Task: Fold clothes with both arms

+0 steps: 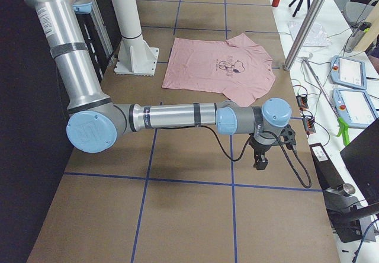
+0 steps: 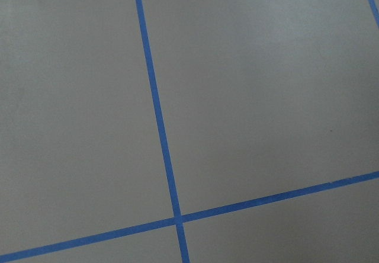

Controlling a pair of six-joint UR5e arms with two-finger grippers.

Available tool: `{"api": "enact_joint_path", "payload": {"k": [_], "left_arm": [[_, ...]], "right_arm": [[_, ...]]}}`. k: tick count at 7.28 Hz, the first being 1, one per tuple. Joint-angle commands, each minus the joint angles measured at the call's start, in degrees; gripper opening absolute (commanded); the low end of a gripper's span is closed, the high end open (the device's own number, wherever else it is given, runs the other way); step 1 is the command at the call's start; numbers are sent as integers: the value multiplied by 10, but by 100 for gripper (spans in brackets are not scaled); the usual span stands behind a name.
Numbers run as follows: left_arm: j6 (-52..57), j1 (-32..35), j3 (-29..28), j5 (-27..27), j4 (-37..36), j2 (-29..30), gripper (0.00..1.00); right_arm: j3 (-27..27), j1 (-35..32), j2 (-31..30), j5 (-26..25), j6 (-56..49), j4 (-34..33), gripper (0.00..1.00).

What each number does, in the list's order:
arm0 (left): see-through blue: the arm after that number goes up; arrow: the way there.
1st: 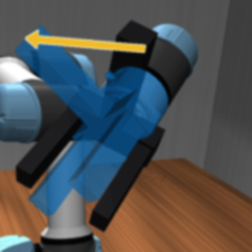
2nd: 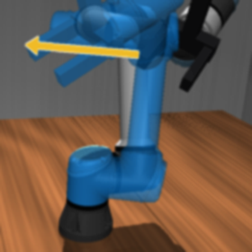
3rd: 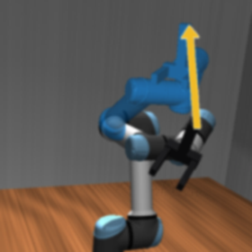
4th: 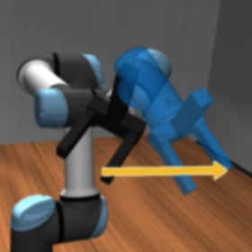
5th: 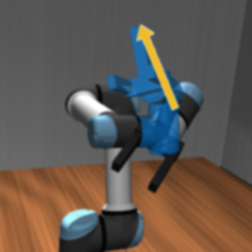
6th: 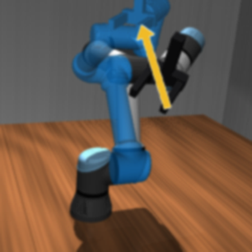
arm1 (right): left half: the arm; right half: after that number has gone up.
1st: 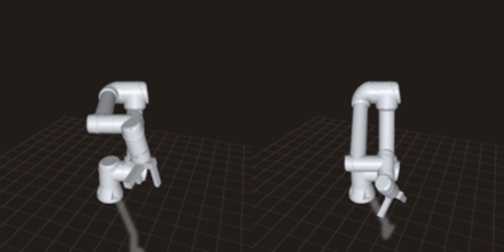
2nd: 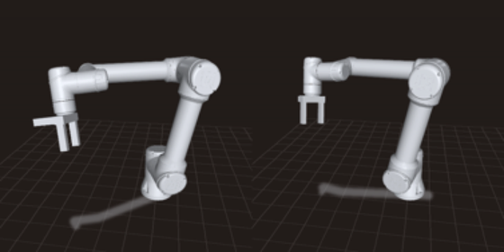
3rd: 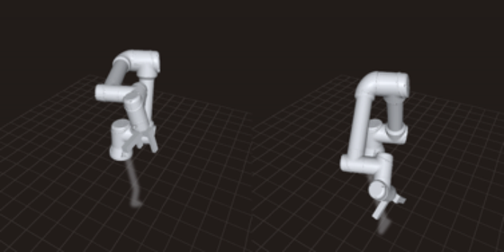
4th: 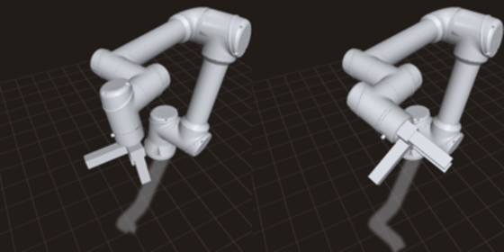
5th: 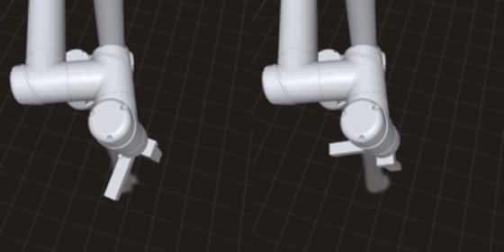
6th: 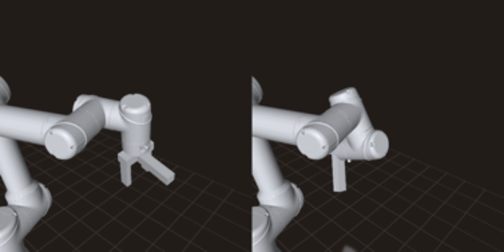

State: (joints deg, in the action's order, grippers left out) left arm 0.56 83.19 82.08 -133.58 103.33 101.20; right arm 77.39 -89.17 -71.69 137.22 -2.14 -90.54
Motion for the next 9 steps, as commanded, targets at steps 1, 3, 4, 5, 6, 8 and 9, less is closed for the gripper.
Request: {"api": "enact_joint_path", "payload": {"k": [1, 3, 4, 5, 6, 8, 9], "left_arm": [[1, -3, 11, -39, -3, -13, 100], [-5, -1, 19, -45, -2, -24, 100], [-5, -1, 30, -47, -2, -38, 100], [-4, -1, 31, -48, 1, -38, 100], [-4, -2, 33, -48, 5, -38, 100], [-3, -4, 35, -47, 6, -36, 100], [-4, -3, 37, -47, 6, -36, 100]], "right_arm": [[1, 10, -4, -11, -1, -1, 100], [36, 63, -12, -37, 6, 5, 100], [37, 96, -10, -42, 8, 6, 100], [28, 137, -3, -44, 12, 34, 100], [15, 183, 18, -46, 74, 76, 100], [-13, 278, 22, -63, 332, 257, 100], [-71, 312, 66, -104, 459, 323, 100]]}}
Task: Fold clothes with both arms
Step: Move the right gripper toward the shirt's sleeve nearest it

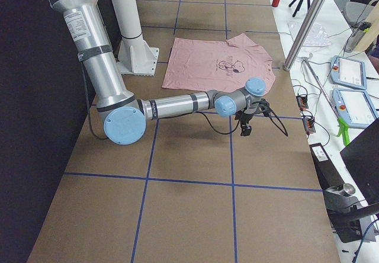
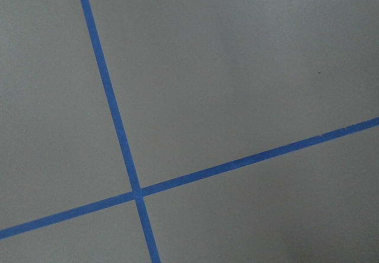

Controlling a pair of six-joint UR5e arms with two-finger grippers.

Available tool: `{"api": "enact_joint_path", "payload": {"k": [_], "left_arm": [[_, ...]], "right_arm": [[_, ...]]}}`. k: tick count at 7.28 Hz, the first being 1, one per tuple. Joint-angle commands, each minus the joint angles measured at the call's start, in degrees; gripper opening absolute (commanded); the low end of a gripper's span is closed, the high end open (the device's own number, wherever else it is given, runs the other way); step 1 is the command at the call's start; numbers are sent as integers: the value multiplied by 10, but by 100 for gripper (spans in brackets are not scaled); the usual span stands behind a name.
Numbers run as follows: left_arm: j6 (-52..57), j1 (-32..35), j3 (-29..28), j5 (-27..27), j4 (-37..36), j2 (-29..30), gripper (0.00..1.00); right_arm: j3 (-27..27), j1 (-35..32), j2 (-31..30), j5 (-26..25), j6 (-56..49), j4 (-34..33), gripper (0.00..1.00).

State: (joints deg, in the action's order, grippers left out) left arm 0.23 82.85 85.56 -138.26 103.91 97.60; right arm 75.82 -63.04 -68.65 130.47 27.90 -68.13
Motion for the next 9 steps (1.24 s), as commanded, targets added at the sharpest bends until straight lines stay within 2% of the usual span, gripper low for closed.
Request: {"api": "enact_joint_path", "payload": {"k": [1, 2, 3, 5, 7, 9], "left_arm": [[-1, -1, 7, 0, 1, -1, 100], [-1, -1, 6, 0, 1, -2, 100], [-1, -1, 4, 0, 0, -2, 100], [-1, -1, 5, 0, 0, -3, 100], [-1, -1, 6, 0, 0, -5, 100], [-1, 0, 6, 0, 0, -5, 100]], "right_arm": [[-75, 84, 75, -75, 263, 109, 99], [-73, 99, 83, -122, 307, 111, 85], [-72, 100, 90, -130, 308, 110, 77], [-73, 107, 92, -139, 309, 110, 69], [-73, 115, 95, -169, 311, 110, 64], [-73, 117, 95, -169, 310, 110, 23]]}}
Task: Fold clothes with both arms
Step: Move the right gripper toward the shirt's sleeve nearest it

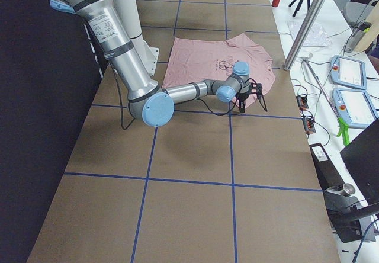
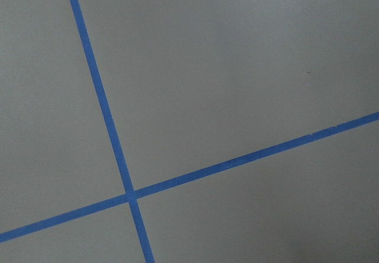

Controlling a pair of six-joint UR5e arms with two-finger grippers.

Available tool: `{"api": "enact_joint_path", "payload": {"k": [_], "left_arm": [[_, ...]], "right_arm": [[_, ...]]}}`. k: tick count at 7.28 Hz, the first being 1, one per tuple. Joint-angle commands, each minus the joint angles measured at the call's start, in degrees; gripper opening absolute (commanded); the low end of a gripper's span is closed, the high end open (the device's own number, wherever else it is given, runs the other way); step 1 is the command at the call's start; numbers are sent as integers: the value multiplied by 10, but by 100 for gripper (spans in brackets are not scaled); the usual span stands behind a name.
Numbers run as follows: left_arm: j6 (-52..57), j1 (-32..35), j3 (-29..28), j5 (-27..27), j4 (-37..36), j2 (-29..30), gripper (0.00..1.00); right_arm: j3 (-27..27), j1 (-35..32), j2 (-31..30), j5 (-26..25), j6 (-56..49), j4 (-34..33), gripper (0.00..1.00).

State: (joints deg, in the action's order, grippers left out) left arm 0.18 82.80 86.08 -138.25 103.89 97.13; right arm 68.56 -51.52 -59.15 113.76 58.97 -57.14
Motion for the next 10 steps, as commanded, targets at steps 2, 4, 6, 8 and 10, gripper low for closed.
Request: {"api": "enact_joint_path", "payload": {"k": [2, 4, 6, 8, 10], "left_arm": [[0, 1, 0, 0, 0, 0, 100], [0, 1, 0, 0, 1, 0, 100], [0, 1, 0, 0, 1, 0, 100], [1, 1, 2, 0, 0, -1, 100], [0, 1, 3, -1, 1, -1, 100]], "right_arm": [[1, 6, 0, -2, -1, 1, 0], [3, 3, 10, 1, -3, 1, 0], [-2, 8, 59, 0, 5, -5, 0], [-49, 32, 134, -9, 86, -7, 0], [-104, 55, 186, -54, 99, -6, 30]]}}
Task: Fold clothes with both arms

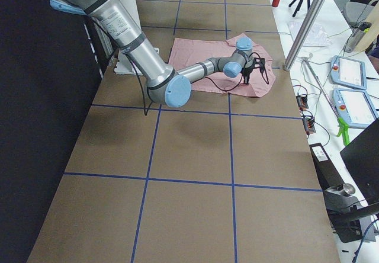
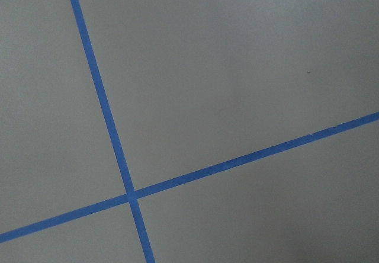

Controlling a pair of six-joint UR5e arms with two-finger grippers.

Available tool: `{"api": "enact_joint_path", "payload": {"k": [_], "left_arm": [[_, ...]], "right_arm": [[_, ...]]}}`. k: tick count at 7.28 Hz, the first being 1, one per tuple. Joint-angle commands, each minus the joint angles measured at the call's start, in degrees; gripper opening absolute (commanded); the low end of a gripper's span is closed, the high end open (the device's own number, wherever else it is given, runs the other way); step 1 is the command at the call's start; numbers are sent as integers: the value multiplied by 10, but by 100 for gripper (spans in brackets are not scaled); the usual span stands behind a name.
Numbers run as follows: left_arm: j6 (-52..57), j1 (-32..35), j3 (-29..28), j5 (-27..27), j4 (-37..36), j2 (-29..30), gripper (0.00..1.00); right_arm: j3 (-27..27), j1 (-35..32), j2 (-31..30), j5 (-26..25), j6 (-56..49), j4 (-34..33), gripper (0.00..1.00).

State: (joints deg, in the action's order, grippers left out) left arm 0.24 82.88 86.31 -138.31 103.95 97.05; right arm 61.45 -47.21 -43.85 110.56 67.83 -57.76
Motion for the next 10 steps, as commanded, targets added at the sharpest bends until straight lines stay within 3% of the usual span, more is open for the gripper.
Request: {"api": "enact_joint_path", "payload": {"k": [1, 8, 10], "left_arm": [[-1, 0, 4, 0, 0, 1, 100], [-1, -1, 25, -11, 0, 2, 100], [0, 0, 25, -13, 0, 1, 100]], "right_arm": [[-35, 13, 35, -28, 10, 3, 99], [7, 3, 37, -22, 7, 8, 100], [29, -4, 20, 16, 10, 41, 100]]}}
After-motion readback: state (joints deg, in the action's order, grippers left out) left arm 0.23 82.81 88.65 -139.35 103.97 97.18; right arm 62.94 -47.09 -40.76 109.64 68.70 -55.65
